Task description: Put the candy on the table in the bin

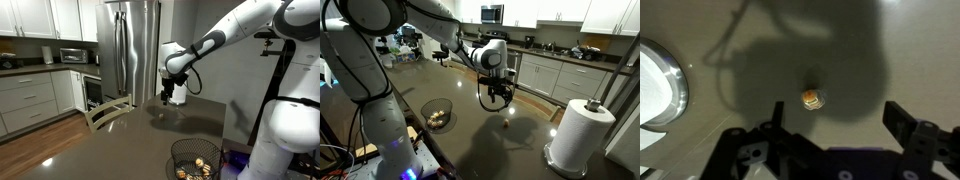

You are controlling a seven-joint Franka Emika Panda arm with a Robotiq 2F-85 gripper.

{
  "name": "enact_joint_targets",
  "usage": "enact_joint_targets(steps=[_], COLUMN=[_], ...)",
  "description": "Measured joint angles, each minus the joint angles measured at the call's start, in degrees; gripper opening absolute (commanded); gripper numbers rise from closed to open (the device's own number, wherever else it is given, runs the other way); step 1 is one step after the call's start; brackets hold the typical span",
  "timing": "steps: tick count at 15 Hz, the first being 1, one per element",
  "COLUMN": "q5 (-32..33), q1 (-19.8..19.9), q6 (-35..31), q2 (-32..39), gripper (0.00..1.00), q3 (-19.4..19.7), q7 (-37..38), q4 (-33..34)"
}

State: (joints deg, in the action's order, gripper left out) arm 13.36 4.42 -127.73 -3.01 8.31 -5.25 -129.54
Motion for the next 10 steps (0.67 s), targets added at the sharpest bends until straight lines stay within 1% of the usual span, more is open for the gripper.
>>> enact_joint_targets(steps=[3,8,10], q5=[0.18,0.47,0.24], q1=[0.06,1.41,1.99], q6=[-1.24,-10.31,-12.24], q2=[0.4,3.99,5.88], gripper=[1.0,1.0,1.0], q3=[0.01,0.38,0.62], q7=[0.16,0.23,0.21], q4=[-0.01,0.03,0.46])
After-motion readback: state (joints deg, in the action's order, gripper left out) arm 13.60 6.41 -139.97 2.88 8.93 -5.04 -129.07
